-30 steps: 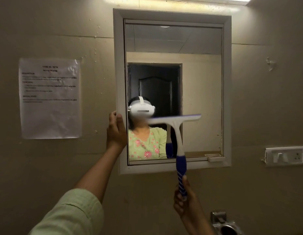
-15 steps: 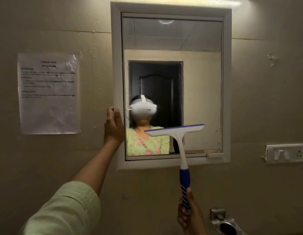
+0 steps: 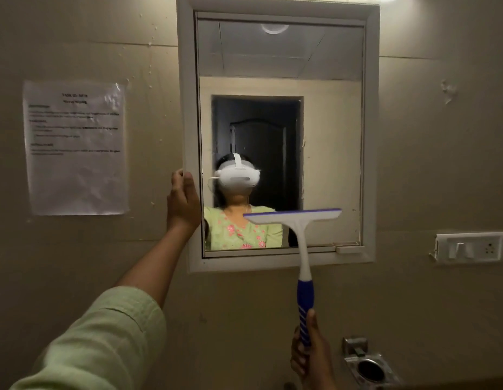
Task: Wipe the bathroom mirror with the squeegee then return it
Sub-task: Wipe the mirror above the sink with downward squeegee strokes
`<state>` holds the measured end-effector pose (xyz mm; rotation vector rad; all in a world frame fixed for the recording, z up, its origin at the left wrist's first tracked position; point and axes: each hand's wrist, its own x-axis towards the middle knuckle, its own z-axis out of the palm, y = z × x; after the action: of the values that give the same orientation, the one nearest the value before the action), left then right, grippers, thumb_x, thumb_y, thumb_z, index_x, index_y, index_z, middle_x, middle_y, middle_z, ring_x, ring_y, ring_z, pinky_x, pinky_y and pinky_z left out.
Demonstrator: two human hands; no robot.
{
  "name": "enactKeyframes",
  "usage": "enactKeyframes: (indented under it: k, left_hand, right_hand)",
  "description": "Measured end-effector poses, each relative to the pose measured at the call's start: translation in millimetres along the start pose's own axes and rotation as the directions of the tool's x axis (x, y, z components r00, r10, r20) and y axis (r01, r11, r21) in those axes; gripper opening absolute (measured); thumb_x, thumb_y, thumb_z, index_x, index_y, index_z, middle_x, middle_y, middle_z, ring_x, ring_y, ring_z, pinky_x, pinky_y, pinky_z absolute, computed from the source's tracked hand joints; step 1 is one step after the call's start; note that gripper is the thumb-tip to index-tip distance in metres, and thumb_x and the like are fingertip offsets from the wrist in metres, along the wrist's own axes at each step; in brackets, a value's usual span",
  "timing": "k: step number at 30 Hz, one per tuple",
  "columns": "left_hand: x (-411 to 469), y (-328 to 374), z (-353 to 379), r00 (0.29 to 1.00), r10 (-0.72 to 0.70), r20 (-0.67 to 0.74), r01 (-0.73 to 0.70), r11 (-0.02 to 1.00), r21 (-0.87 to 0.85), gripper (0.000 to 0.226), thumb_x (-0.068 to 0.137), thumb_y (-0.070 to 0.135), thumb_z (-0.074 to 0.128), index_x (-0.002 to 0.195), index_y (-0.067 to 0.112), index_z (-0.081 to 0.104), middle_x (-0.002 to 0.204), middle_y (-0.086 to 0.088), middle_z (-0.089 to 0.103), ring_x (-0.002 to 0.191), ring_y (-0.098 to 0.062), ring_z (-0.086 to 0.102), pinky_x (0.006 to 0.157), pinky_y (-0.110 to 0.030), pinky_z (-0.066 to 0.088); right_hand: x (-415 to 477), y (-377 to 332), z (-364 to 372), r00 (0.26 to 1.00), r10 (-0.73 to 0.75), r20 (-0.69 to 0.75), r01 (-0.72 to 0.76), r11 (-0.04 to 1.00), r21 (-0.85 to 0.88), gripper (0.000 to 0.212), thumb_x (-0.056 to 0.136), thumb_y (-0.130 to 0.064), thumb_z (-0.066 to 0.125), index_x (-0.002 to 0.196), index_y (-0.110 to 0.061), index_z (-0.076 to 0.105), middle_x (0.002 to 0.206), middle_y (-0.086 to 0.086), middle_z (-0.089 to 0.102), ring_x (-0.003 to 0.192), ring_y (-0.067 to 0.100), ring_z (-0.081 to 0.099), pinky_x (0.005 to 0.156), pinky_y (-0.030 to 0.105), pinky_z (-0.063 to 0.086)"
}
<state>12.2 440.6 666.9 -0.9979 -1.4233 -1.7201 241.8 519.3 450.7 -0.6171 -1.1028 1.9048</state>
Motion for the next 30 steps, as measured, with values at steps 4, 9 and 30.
enactKeyframes:
  k: [4,9,30]
  left_hand:
    - [0,1,1,1.000,0.005,-0.005,-0.005,1.000,-0.005,0.037,0.096,0.037,0.024,0.095,0.006,0.045,0.067,0.005,0.043,0.068,-0.022,0.045,0.059,-0.026,0.024]
    - [0,1,1,1.000,0.003,0.000,-0.003,1.000,0.002,0.039,0.095,0.040,0.022,0.093,0.008,0.045,0.065,0.012,0.043,0.066,-0.020,0.044,0.058,-0.026,0.023]
    - [0,-1,0,1.000,-0.018,0.007,0.018,1.000,0.018,0.039,0.097,0.038,0.023,0.099,0.007,0.046,0.071,0.001,0.045,0.068,-0.023,0.045,0.058,-0.028,0.023]
  right_hand:
    - [-1,0,-1,1.000,0.009,0.022,-0.009,1.000,-0.001,0.056,0.065,-0.064,0.053,0.057,-0.009,0.046,0.040,0.000,0.034,0.028,0.011,0.026,0.033,0.016,0.022]
    - [4,-20,12,0.990,-0.118,0.071,0.118,0.993,0.001,0.052,0.070,-0.063,0.052,0.060,-0.012,0.050,0.041,-0.002,0.037,0.030,0.008,0.029,0.032,0.016,0.024]
    - [-18,13,-5,0.999,0.028,0.038,-0.026,0.999,-0.046,0.058,0.068,-0.065,0.046,0.054,-0.009,0.046,0.039,0.001,0.035,0.028,0.012,0.029,0.034,0.016,0.024]
